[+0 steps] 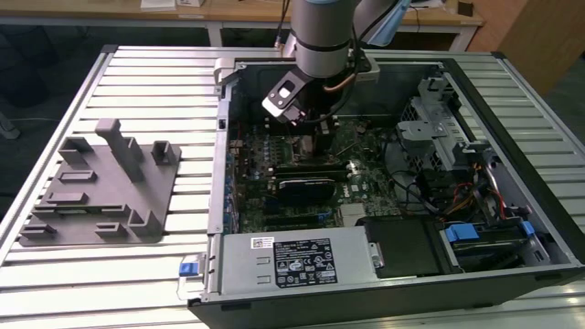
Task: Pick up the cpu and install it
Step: 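Place the cpu into insertion slot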
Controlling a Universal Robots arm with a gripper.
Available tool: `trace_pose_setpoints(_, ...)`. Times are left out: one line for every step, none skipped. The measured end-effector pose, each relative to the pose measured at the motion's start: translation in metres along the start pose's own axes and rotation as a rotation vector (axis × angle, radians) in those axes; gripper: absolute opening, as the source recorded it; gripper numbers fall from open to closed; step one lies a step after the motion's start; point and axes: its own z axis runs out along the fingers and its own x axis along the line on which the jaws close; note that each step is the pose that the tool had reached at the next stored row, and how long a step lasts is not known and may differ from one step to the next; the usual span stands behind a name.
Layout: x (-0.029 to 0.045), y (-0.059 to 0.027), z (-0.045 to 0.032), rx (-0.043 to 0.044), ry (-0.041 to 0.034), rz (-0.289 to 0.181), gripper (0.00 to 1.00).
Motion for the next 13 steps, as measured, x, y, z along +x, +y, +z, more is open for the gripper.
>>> trace_pose_setpoints(0.0003,-0.0001,0.0005,0.0001,-0.0001,0.0,0.54)
trace_pose_setpoints(0.0007,-0.0002,0.0009,0.0001,-0.0002,0.0,0.54)
trace_pose_setpoints(0.0011,-0.0003,0.0013,0.0001,-0.0001,0.0,0.54)
trace_pose_setpoints(0.0015,-0.0004,0.0017,0.0,0.0001,0.0,0.54)
trace_pose_setpoints(0.0019,-0.0005,0.002,-0.0001,0.0001,0.0,0.54)
trace_pose_setpoints(0.0023,-0.0006,0.0023,-0.0001,0.0001,0.0,0.54)
trace_pose_setpoints(0.0028,-0.0007,0.0027,0.0,0.0,0.0,0.54)
trace_pose_setpoints(0.0032,-0.0007,0.003,-0.0001,0.0001,0.0,0.54)
trace_pose_setpoints(0.0036,-0.0008,0.0033,0.0,0.0,0.0,0.54)
trace_pose_setpoints(0.0041,-0.0009,0.0037,0.0,0.0,0.0,0.54)
trace_pose_setpoints(0.0046,-0.001,0.0041,0.0,0.0,0.0,0.54)
trace_pose_setpoints(0.0052,-0.0012,0.0044,0.0001,-0.0002,0.0,0.54)
trace_pose_setpoints(0.0059,-0.0015,0.0048,0.0,0.0,0.001,0.54)
